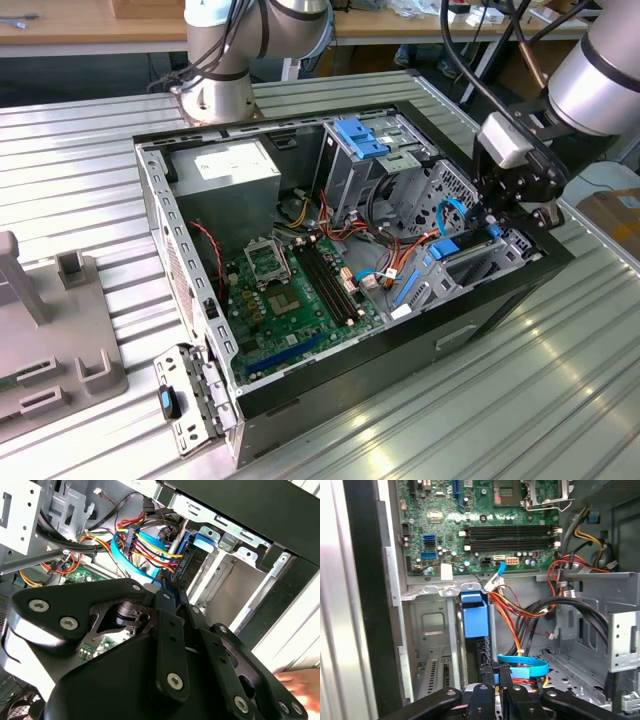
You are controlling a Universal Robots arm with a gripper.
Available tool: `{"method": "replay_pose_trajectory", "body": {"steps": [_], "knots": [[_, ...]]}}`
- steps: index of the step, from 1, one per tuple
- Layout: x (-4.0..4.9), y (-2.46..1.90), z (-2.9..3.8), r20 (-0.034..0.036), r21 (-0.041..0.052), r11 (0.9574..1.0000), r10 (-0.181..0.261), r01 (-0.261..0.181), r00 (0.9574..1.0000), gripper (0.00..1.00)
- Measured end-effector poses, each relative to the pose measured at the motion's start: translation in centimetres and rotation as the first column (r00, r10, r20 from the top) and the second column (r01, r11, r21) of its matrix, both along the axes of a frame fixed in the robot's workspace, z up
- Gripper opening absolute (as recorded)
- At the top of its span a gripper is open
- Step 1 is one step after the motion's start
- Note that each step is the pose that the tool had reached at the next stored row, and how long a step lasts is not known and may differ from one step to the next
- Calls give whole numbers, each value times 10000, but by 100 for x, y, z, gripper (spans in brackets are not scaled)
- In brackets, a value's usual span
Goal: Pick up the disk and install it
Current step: 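Insert the second disk wire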
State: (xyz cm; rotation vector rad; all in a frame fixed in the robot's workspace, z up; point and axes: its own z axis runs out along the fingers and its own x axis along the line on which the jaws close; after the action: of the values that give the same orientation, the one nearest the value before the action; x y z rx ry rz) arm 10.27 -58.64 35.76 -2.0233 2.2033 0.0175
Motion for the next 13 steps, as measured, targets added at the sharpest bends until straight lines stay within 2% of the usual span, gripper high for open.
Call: {"method": "replay_pose_trajectory", "body": {"steps": [1,2,8,10,13], "knots": [[0,1,1,0,-140,9999,1,-1,10000,16],[0,1,0,0,-160,9999,3,-3,10000,16],[-30,4,-27,0,-163,9999,2,-2,10000,16],[-28,10,-40,0,-207,9998,2,-2,10000,16],[-28,11,-43,0,-216,9998,3,-3,10000,16]]}}
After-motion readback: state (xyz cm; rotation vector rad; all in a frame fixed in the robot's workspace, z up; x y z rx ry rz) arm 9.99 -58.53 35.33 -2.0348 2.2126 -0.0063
